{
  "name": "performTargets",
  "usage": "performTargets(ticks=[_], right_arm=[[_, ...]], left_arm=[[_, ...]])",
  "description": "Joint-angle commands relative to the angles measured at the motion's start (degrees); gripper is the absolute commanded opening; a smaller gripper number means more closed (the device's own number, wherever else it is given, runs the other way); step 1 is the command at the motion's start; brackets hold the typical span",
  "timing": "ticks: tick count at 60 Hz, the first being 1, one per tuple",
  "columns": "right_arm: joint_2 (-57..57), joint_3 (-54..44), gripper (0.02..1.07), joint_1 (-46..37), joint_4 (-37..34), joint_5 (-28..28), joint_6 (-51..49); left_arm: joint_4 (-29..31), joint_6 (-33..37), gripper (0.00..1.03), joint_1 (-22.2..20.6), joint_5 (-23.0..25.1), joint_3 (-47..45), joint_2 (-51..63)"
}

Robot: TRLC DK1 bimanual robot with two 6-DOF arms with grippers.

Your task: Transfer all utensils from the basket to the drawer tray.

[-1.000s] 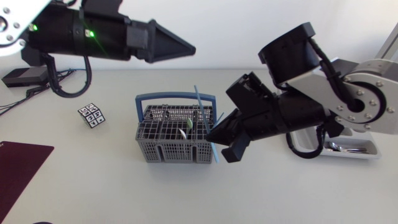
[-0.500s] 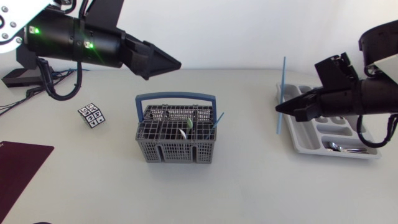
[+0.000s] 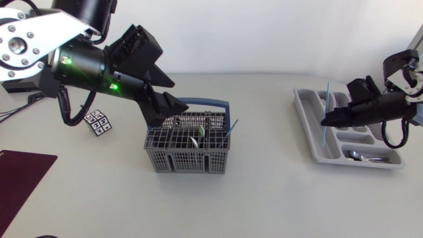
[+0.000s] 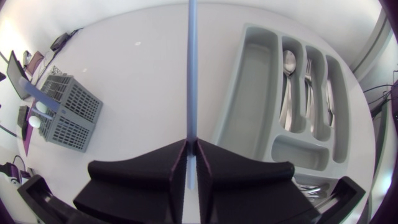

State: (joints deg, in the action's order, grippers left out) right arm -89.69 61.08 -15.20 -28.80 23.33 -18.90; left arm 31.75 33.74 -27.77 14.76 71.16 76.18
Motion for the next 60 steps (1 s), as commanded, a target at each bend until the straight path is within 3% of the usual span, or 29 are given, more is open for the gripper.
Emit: performTargets(ticks=[1, 17, 31, 35, 39, 50, 60], right_arm=[[-4.7, 3.0, 0.08, -0.9, 1.0, -1.9, 0.5], [-16.0, 10.6, 0.09, -1.8, 1.1, -7.4, 2.9], [-21.6, 12.6, 0.11, -1.5, 1.7, -9.1, 3.3], [-21.9, 12.3, 0.16, -1.5, 2.1, -9.2, 3.3], [-22.1, 12.0, 0.29, -1.6, 2.3, -9.4, 3.1], [-19.9, 9.8, 0.82, -0.8, 2.3, -10.0, 2.7], [-13.4, 4.7, 1.01, 1.8, 3.9, -11.6, 1.3]], left_arm=[[1.0, 6.4, 0.87, -1.1, -1.3, -2.5, 0.6], [1.0, 18.8, 0.87, -3.8, -5.8, -6.7, -1.0], [-1.6, 27.5, 0.87, -6.2, -10.0, -11.1, -0.7], [-2.0, 29.8, 0.87, -6.7, -11.2, -11.7, -0.7], [-2.4, 31.4, 0.87, -7.0, -11.6, -11.7, -0.5], [-2.7, 35.5, 0.86, -7.7, -11.8, -10.4, 0.9], [-2.1, 39.7, 0.77, -8.3, -11.9, -8.2, 3.6]])
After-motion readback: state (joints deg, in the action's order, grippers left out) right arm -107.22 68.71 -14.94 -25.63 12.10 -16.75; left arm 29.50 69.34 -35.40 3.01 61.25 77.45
